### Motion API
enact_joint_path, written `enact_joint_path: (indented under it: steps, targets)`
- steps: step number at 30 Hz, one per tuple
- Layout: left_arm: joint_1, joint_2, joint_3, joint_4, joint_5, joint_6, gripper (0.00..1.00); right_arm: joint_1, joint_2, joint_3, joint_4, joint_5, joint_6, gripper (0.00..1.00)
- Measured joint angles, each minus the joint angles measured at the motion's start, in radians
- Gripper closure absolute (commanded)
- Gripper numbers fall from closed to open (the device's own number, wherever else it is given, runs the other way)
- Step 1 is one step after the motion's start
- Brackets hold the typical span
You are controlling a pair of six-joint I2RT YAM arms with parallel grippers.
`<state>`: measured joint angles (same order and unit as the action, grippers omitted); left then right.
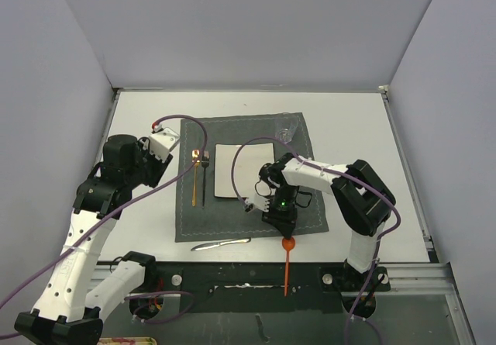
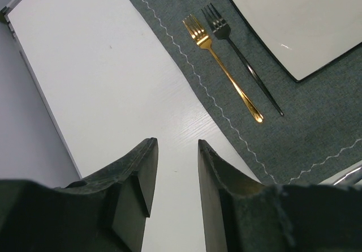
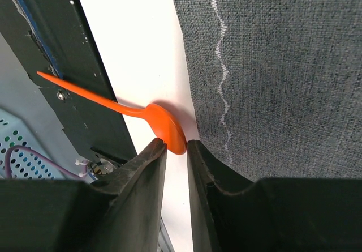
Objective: Set the dinner table for one person
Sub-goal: Pick up the spoon from the center of the board.
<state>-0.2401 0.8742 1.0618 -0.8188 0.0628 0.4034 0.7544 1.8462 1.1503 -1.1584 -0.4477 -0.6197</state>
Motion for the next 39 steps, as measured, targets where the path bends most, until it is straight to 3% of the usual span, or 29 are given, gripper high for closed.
enact_joint_path:
  steps: [29, 39]
  targets:
    - [-0.016, 0.024, 0.0, 0.0, 0.024, 0.006, 0.64, 0.033, 0.082, 0.053, -0.039, 0.053, 0.015, 0.79]
    - [-0.027, 0.039, 0.002, -0.002, 0.023, 0.023, 0.64, 0.052, 0.082, 0.055, -0.046, 0.082, 0.03, 0.84]
